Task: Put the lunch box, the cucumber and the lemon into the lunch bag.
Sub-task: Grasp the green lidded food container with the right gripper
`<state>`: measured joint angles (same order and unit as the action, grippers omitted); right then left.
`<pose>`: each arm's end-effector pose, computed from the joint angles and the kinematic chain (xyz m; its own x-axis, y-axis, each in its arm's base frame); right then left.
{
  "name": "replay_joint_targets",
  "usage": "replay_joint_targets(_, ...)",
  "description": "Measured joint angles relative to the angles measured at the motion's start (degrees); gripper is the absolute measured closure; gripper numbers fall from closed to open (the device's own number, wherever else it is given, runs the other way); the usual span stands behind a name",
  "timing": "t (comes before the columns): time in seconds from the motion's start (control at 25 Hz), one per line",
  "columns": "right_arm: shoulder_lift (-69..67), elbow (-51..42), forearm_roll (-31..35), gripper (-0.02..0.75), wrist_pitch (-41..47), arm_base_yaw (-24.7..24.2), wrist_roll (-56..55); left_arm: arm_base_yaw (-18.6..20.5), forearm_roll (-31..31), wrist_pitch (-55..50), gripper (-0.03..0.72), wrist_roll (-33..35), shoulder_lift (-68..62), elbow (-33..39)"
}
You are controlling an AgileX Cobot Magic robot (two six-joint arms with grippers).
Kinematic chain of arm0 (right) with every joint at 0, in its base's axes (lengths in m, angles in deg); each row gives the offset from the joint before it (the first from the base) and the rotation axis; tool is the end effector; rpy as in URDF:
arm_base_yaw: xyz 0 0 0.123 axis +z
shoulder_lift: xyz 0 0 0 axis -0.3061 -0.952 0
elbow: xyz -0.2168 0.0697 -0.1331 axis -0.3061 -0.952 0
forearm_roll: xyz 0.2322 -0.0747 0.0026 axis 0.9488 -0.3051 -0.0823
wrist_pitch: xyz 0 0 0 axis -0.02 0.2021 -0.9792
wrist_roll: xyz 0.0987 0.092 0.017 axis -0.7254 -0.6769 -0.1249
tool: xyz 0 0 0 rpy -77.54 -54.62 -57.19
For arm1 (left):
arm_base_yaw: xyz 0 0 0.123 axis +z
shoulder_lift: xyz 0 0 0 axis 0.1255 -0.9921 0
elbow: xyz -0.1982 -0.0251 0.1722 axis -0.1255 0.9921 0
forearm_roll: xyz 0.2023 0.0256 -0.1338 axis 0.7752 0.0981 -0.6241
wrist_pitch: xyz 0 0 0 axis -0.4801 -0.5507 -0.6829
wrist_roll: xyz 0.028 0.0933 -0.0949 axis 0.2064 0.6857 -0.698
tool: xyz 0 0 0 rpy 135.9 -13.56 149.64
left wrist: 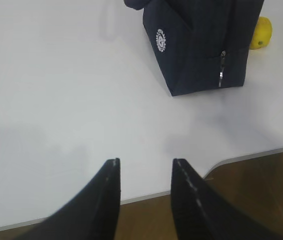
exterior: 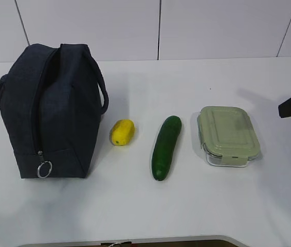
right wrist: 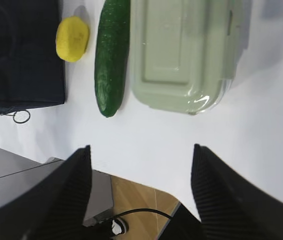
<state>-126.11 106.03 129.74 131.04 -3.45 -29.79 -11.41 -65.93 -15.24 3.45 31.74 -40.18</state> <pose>0.2840 -0.0054 0.2104 -0.9440 0.2200 -0.2460 -0.0070 0.7317 0.6816 0.0461 -0.0141 0.2481 -0.4959 0.0857 -0.8641 0.1652 0.9863 0.0030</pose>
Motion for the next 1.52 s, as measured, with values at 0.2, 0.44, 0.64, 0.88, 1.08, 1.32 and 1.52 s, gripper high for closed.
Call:
replay_joint_targets(0.2,-6.2,5.9,0.0,0.233,-0.1,0.0,0.8,0.0,0.0,0.0,0.446,0.0,0.0,0.0)
replay_joint_targets(0.44,-14.0,13.2,0.0,0.233,-0.2,0.0,1.0,0.0,0.0,0.0,0.446,0.0,0.0,0.0)
replay_joint_targets(0.64,-18.7,14.1,0.0,0.233,-0.2,0.0,2.3,0.0,0.0,0.0,0.446,0.0,0.0,0.0)
replay_joint_targets(0.88,-22.7,14.2,2.6,0.232,-0.6,0.0,6.1,0.0,0.0,0.0,0.446,0.0,0.0,0.0)
replay_joint_targets(1.08,-24.6,14.2,5.5,0.232,-0.8,0.0,9.9,0.0,0.0,0.0,0.446,0.0,0.0,0.0)
replay_joint_targets(1.32,-27.5,14.4,7.4,0.232,-0.8,0.0,12.5,0.0,0.0,0.0,0.446,0.0,0.0,0.0)
replay_joint_targets(1.52,-28.7,14.4,8.3,0.232,-1.1,0.4,15.5,0.0,0.0,0.0,0.446,0.0,0.0,0.0)
